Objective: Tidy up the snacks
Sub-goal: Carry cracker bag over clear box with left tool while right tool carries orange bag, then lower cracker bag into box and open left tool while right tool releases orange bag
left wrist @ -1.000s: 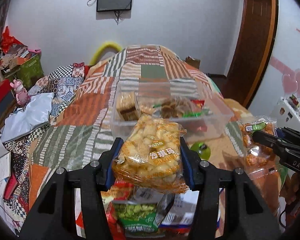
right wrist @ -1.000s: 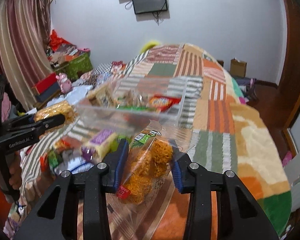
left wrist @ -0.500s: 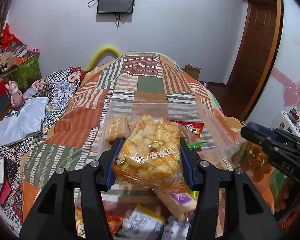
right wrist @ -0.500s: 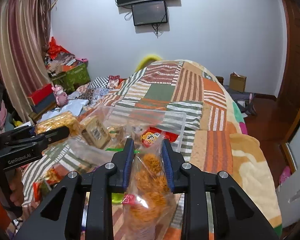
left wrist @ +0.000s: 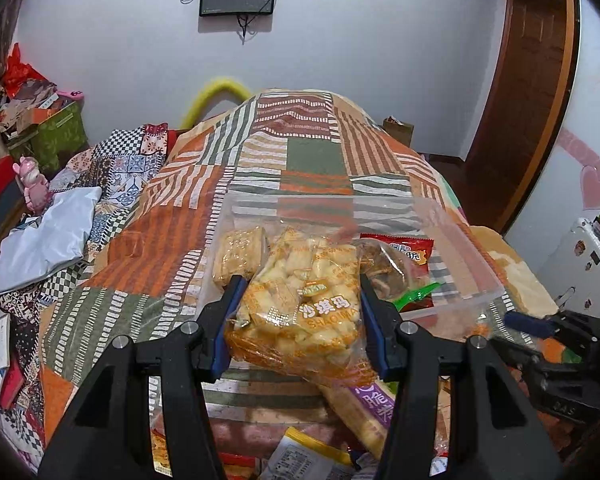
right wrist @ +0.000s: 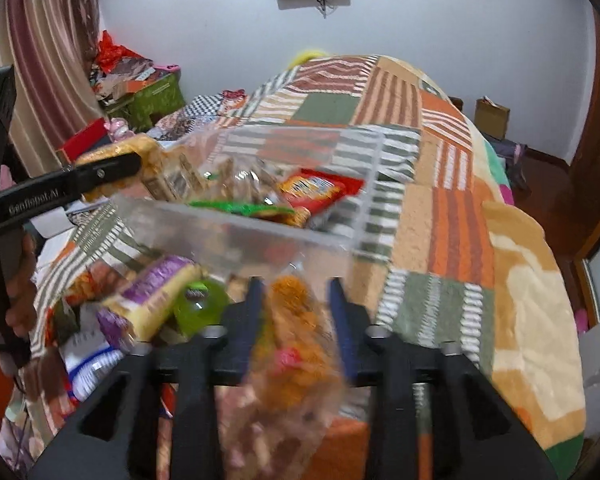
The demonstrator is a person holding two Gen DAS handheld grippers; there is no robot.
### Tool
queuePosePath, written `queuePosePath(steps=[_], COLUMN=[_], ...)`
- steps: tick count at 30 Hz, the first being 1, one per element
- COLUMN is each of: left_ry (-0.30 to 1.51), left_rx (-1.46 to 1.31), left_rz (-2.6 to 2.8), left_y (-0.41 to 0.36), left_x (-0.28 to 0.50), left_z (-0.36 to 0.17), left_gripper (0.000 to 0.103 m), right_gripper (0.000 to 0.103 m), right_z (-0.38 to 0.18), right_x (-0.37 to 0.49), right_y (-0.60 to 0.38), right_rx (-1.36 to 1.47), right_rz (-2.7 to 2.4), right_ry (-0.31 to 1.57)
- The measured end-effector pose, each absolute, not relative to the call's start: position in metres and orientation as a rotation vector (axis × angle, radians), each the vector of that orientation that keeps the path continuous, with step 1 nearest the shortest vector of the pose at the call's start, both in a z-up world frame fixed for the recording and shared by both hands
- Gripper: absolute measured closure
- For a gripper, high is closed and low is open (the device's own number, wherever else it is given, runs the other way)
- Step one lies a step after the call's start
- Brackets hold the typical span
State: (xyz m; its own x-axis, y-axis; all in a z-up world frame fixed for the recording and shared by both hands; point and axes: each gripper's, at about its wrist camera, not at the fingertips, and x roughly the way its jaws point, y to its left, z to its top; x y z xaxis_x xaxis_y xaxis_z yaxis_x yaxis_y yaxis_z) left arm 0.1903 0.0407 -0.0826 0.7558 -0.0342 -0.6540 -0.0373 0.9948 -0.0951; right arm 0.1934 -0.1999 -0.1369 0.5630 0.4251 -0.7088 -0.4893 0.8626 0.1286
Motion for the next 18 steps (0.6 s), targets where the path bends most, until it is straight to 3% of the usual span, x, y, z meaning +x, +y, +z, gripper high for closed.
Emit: queuePosePath(steps=[2, 8, 10, 11, 18], left_ry=[0.72, 0.722, 0.719, 0.717, 0.704], left_rx=[-0.107, -0.098, -0.093, -0.09, -0.103], left_rz=[-0.004, -0.017, -0.019, -0.019, -0.011], left_y=[0.04, 0.034, 0.032, 0.032, 0.036], left_x=[0.19, 0.187, 0.186, 0.185, 0.185], left_z=[-0.084, -0.084, -0.084, -0.083, -0.078], left_gripper=[0.05, 0.05, 0.05, 0.05, 0.05], right_gripper=[0.038, 0.037, 0.051, 0.065, 0.076], right_z=[-0.138, -0.162, -0.171, -0.173, -0.159], right_x=[0.19, 0.201, 0.201, 0.199, 0.186], right_y=[-0.202, -0.196, -0.189, -0.186, -0.196], right_rx=[-0.102, -0.108, -0.122, -0.129, -0.098], right_rz=[0.525, 0.581, 0.611, 0.626, 0.584], right_ry=[0.801, 0.918, 0.958, 0.97, 0.905])
